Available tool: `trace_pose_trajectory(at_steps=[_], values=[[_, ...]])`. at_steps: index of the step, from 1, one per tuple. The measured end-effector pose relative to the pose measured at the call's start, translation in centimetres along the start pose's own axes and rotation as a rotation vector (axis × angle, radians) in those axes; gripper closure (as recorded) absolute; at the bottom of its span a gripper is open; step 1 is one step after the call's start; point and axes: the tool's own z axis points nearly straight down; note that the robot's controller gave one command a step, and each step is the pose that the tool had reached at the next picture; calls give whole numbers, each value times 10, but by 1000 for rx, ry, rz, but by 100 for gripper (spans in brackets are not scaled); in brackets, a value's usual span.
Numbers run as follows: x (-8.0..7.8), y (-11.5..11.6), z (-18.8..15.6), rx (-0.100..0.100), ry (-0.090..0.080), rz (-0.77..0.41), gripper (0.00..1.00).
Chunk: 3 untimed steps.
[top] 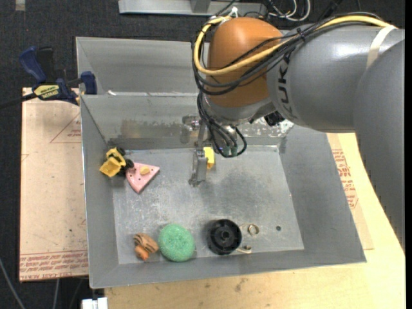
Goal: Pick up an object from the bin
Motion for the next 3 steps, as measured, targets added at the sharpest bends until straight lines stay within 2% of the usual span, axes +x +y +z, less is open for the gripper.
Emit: trace_pose_trajectory(at_steps=[1, 2, 3], values=[[-2, -1, -5, -1, -8, 3, 0], [-9, 30, 47, 0, -12, -131, 0], [0, 77, 57, 0, -10, -374, 0]])
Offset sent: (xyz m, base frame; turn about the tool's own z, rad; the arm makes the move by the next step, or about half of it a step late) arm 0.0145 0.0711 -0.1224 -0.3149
